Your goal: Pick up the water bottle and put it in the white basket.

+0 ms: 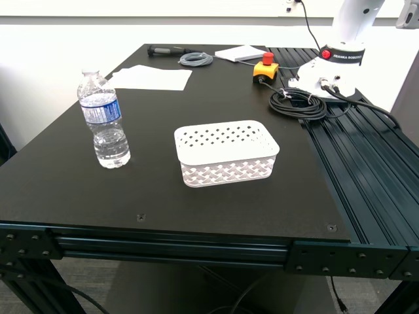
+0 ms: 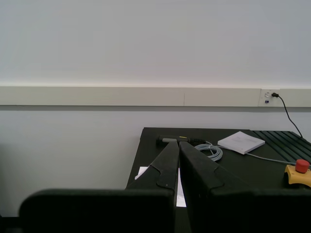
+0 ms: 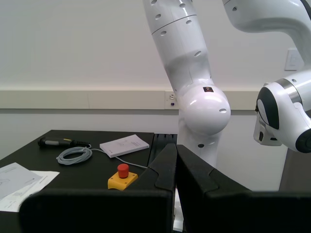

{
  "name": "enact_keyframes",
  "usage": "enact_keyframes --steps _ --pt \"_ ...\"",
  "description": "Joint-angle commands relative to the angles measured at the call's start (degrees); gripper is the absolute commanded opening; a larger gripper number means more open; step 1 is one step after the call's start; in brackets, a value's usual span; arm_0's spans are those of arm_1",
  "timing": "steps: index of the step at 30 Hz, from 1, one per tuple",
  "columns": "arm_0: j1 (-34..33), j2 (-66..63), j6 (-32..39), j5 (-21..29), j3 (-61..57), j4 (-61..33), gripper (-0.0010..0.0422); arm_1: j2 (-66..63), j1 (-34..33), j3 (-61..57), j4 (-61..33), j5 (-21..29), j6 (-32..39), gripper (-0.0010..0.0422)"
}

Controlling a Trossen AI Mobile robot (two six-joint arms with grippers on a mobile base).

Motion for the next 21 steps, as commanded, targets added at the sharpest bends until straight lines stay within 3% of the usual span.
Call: enact_keyframes --steps 1,17,21 --pt "0.0 0.0 0.0 0.0 0.0 0.2 0.0001 0.0 0.0 0.0 0.3 0.2 -0.2 0.0000" --pt "0.0 0.0 0.0 0.0 0.0 0.2 0.0001 0.0 0.0 0.0 0.3 0.2 -0.6 0.0000" --pt "0.0 0.0 0.0 0.0 0.0 0.2 0.0001 0.0 0.0 0.9 -6.0 2.6 -3.2 0.0000"
